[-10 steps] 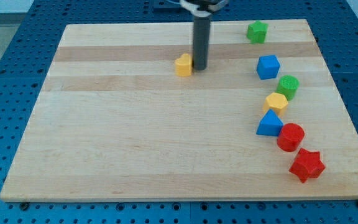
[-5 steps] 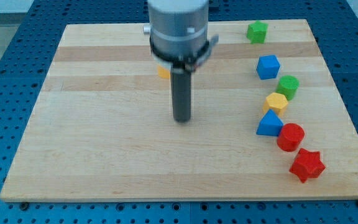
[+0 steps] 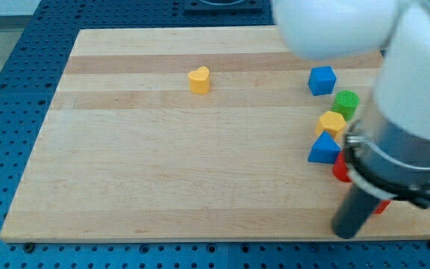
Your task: Slide the red star closer to the yellow heart
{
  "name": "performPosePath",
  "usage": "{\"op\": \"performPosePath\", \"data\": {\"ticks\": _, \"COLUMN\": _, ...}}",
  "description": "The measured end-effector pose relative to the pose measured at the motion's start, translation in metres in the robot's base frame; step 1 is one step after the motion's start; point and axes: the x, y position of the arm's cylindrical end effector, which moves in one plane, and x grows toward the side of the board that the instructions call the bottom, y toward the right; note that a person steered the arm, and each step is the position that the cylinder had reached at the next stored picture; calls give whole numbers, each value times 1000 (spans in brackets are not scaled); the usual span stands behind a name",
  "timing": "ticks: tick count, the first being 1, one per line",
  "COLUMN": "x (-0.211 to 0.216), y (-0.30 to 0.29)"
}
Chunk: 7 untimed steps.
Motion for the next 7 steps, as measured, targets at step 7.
{"op": "performPosePath", "data": {"ticks": 7, "x": -28, "y": 42}}
